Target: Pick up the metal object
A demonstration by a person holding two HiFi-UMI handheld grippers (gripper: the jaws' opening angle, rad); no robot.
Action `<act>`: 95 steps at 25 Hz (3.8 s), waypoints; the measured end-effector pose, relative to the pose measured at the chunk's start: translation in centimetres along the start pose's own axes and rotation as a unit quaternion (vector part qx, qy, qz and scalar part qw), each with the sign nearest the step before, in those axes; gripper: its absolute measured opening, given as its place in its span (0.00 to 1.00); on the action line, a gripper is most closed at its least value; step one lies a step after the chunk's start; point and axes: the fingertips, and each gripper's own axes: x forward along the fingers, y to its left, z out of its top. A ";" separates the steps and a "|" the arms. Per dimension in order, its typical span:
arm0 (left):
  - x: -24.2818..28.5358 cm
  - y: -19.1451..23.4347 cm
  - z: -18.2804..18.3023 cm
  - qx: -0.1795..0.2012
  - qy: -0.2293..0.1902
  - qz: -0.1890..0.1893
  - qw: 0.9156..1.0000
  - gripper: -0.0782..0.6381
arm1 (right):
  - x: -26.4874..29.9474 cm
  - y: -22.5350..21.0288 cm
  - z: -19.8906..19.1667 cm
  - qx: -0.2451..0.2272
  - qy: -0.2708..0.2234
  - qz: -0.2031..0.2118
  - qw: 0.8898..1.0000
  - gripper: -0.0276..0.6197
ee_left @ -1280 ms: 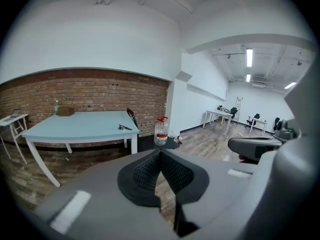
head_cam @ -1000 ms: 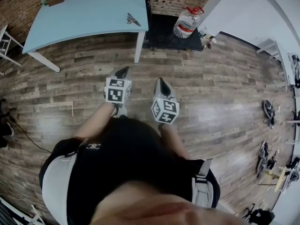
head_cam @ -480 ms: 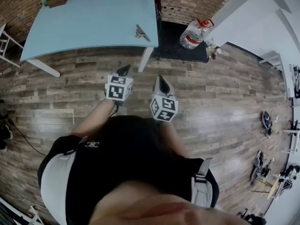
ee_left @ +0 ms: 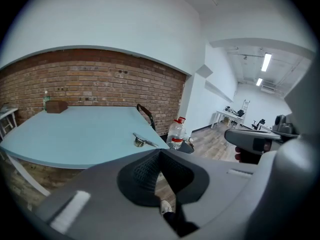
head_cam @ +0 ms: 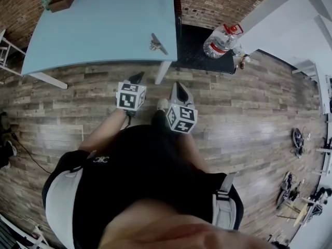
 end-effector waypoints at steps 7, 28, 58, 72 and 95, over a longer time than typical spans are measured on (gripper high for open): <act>6.5 1.5 3.4 -0.016 0.015 0.020 1.000 0.11 | 7.1 -3.2 3.8 -0.003 -0.010 0.040 0.999 0.06; 19.5 6.3 3.7 -0.180 0.097 0.093 0.974 0.11 | 20.7 -11.5 7.0 0.004 0.054 0.106 0.993 0.06; 29.2 9.2 0.2 -0.477 0.131 -0.097 0.864 0.12 | 23.2 -12.3 5.1 0.029 0.108 0.029 0.993 0.06; 26.7 10.6 8.6 -0.273 0.033 -0.089 0.957 0.11 | 26.1 -9.5 6.7 0.016 0.092 0.073 0.993 0.06; 17.9 10.3 21.6 0.065 -0.111 0.081 0.988 0.11 | 29.1 -4.5 10.8 -0.009 0.040 0.149 0.988 0.06</act>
